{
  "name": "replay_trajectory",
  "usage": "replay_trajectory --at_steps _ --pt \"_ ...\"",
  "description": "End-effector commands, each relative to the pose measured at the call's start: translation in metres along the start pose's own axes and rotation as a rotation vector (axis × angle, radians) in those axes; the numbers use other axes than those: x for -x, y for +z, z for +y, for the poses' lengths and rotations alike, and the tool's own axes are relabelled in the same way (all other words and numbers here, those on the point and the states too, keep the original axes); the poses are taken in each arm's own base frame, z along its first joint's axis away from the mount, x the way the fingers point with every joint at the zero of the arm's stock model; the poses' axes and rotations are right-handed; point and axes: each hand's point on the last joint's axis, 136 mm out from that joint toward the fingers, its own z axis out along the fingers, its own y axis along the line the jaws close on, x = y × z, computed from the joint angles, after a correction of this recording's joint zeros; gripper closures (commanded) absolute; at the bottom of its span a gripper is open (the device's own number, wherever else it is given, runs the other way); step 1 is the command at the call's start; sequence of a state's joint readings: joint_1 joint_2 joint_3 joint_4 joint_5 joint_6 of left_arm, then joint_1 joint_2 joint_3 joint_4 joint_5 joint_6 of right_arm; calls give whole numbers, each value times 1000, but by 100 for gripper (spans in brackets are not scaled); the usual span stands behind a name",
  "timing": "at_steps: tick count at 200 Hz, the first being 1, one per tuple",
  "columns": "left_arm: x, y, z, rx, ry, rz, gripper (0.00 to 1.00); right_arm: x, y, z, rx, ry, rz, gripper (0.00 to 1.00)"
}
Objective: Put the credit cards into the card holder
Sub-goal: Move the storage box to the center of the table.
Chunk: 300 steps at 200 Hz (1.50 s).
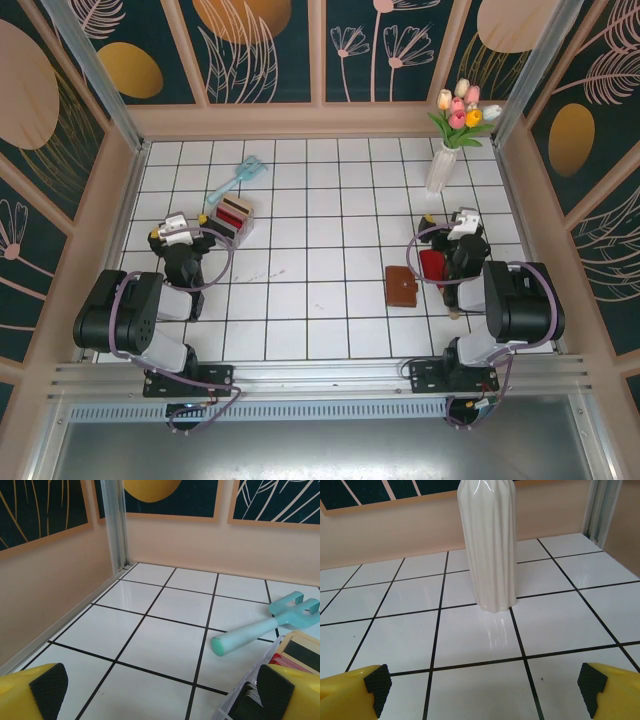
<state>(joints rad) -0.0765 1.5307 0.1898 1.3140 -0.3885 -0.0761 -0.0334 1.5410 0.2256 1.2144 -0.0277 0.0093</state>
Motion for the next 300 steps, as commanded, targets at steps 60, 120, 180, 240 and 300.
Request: replay_trajectory --at_steps 60,120,180,240,300 --pt "15 3 -2 -14 -35 -49 1 11 4 1 11 4 -30 1" --pt "16 1 -1 -10 -36 -56 1 11 3 1 13 3 -31 1" --pt "27 -20 6 -19 -68 -132 1 25 -4 10 24 -23 -41 1" --pt "58 -30 21 55 -126 -128 1 60 -18 19 49 53 20 1" --pt "95 -7 -12 -38 -314 79 1 82 -17 71 293 365 283 1"
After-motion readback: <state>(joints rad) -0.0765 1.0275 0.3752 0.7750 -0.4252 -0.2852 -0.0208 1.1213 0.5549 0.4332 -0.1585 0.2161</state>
